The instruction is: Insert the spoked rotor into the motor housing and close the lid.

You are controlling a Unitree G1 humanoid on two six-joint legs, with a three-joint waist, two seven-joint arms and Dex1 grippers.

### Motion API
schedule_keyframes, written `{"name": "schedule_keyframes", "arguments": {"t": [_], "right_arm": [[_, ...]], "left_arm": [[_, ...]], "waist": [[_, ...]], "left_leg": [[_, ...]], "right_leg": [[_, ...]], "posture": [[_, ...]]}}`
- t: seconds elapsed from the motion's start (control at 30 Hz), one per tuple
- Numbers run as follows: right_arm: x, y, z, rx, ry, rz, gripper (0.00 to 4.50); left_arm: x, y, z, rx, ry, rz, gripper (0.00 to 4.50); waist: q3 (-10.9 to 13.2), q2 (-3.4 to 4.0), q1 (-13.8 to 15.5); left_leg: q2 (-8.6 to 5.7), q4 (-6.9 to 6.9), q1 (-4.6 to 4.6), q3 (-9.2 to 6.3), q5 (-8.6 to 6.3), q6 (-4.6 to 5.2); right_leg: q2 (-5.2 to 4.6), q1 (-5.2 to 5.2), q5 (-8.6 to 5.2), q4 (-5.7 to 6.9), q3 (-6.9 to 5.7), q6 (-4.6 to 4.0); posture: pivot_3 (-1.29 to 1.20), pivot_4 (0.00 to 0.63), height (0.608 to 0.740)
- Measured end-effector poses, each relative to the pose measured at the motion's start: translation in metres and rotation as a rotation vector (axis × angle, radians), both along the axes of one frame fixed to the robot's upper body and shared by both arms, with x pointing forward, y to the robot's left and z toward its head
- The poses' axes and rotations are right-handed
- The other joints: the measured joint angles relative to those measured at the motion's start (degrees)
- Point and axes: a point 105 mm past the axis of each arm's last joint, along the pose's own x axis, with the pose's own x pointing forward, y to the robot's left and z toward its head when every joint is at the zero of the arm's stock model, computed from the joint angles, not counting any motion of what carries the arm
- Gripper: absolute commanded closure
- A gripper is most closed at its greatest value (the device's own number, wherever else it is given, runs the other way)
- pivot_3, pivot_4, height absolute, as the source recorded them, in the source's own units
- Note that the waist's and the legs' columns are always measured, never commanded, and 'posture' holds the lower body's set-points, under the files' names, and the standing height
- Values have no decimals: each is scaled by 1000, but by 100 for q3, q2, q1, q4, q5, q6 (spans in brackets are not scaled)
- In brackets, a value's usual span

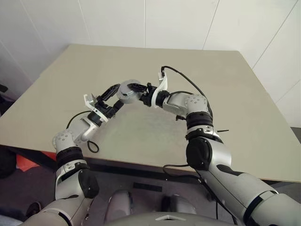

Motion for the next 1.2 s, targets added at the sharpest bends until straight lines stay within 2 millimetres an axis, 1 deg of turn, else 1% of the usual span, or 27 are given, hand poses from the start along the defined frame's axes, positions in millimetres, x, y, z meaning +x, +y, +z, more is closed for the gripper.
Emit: {"name": "schedule_keyframes", "arguments": {"t": [0.27,0.37,0.53,0.63,0.77,0.97,1.17,1.2], "right_arm": [[0,0,1,0,-3,-2,2367],[0,0,3,2,-11,-2,2367],[-1,2,4,4,-14,2,2367],[0,1,7,2,-28,-4,2367],[1,-1,9,-2,-43,-13,2367],[2,-2,9,-6,-43,-18,2367],[2,0,9,-14,-46,-14,2367],[2,0,9,-14,-47,-14,2367]], "left_arm": [[8,0,0,-15,7,27,25],[12,-7,-3,-19,23,14,25],[19,-21,0,-29,14,-18,25],[22,-25,1,-36,15,-24,25],[24,-25,-2,-48,19,-14,25],[27,-22,2,-49,8,0,25],[29,-19,-1,-44,17,27,25],[30,-19,-1,-41,19,28,207]], "waist": [[0,0,-14],[0,0,-12],[0,0,-11],[0,0,-11],[0,0,-14],[0,0,-11],[0,0,-8],[0,0,-8]], "left_leg": [[-4,0,1,-5,2,-3],[-5,0,1,-7,2,-3],[-6,0,3,-9,2,-3],[-6,0,4,-10,2,-3],[-5,0,6,-10,2,-3],[-6,0,7,-10,2,-3],[-6,0,6,-11,2,-3],[-6,0,6,-11,2,-3]], "right_leg": [[0,5,3,-3,0,8],[0,8,5,-6,1,11],[0,12,6,-7,1,12],[0,14,6,-7,1,12],[0,14,6,-6,1,12],[-1,16,6,-5,1,13],[-1,16,6,-5,0,12],[0,16,6,-5,0,12]], "posture": [[0,0,740],[0,0,740],[0,0,740],[0,0,740],[0,0,740],[0,0,740],[0,0,740],[0,0,740]]}}
